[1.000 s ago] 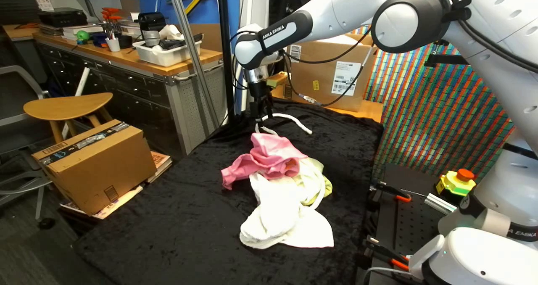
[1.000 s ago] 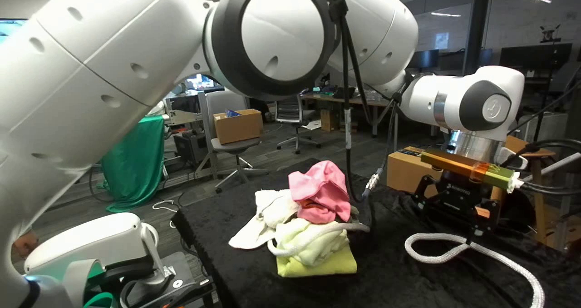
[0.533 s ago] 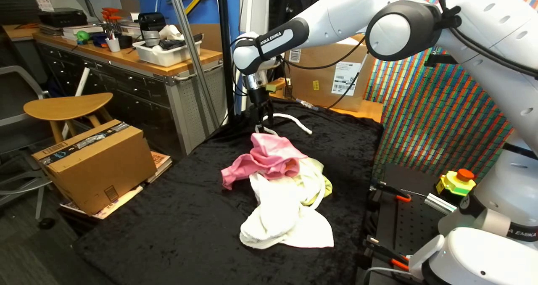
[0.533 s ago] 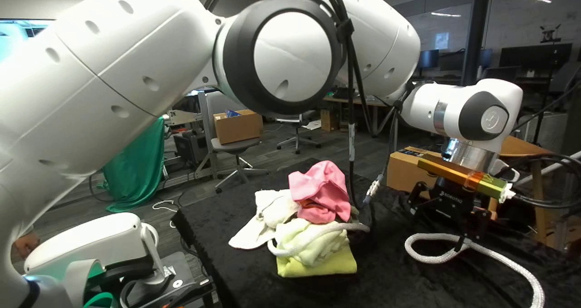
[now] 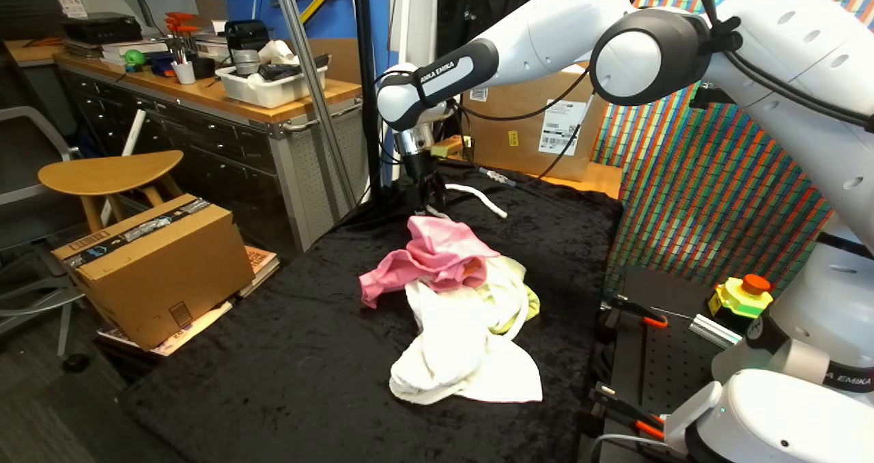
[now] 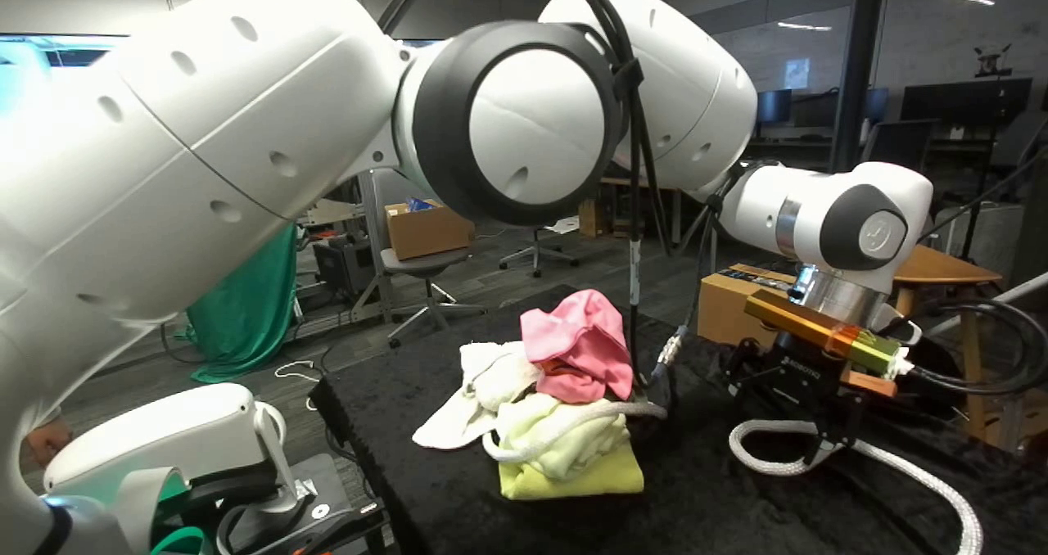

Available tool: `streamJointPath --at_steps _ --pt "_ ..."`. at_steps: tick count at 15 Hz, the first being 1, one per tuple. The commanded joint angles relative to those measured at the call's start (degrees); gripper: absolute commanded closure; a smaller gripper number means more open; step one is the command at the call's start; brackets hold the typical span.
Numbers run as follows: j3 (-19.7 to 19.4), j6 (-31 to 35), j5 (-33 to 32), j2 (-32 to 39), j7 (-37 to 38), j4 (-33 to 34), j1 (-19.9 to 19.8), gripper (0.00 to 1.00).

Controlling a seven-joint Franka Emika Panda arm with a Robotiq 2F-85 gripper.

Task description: One by one, put all the objects in the center of the table

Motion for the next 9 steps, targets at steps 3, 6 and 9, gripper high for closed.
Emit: streamJointPath --at_steps 3,6,9 --pt "0.1 -1.2 0.7 1.2 -0.4 2.3 -0.4 0.00" --pt "-0.2 -0.8 0.6 1.0 -0.5 1.8 -0.7 0.00" --pt "-0.7 -0.7 0.5 1.1 -0.4 1.5 -1.3 0.00"
